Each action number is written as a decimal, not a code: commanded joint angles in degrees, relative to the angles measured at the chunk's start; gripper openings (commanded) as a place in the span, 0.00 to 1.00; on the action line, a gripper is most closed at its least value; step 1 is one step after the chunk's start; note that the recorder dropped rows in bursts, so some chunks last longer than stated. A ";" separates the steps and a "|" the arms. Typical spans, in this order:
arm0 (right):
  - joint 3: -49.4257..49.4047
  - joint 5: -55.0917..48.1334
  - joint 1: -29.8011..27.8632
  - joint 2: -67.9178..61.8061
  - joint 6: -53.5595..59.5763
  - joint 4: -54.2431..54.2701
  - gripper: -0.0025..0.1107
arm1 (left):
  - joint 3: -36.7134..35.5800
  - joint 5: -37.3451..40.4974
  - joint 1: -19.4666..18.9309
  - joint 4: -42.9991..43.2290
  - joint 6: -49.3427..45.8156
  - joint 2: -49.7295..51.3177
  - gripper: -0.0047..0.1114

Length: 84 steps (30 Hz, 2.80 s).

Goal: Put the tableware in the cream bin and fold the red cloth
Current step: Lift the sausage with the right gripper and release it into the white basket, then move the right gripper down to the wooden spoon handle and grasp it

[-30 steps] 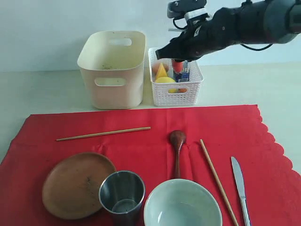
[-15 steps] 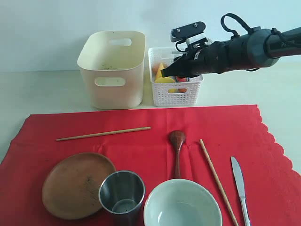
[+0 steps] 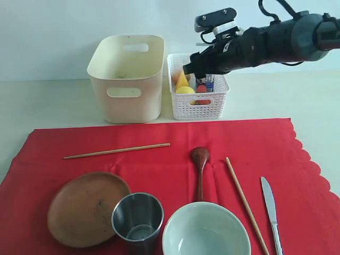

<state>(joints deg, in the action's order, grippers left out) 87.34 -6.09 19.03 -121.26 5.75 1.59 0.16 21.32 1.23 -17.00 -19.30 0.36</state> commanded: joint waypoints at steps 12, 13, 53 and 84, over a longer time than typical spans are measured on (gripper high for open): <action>0.57 -18.82 -0.13 13.41 0.50 -0.60 0.65 | -0.16 -0.22 -0.16 -0.14 0.10 -0.36 0.04; 0.57 -20.33 -0.13 14.26 0.50 -0.60 0.65 | -0.16 -0.22 -0.16 -0.14 0.10 -0.36 0.04; 0.22 -51.30 2.86 30.64 14.23 22.07 0.64 | -0.16 -0.22 -0.16 -0.14 0.10 -0.36 0.04; -9.79 -49.11 11.60 21.45 7.08 12.20 0.64 | -0.16 -0.22 -0.16 -0.14 0.10 -0.36 0.04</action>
<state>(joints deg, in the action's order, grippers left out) 77.77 -56.97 30.48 -96.66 17.36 17.76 0.16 21.32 1.23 -17.00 -19.30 0.36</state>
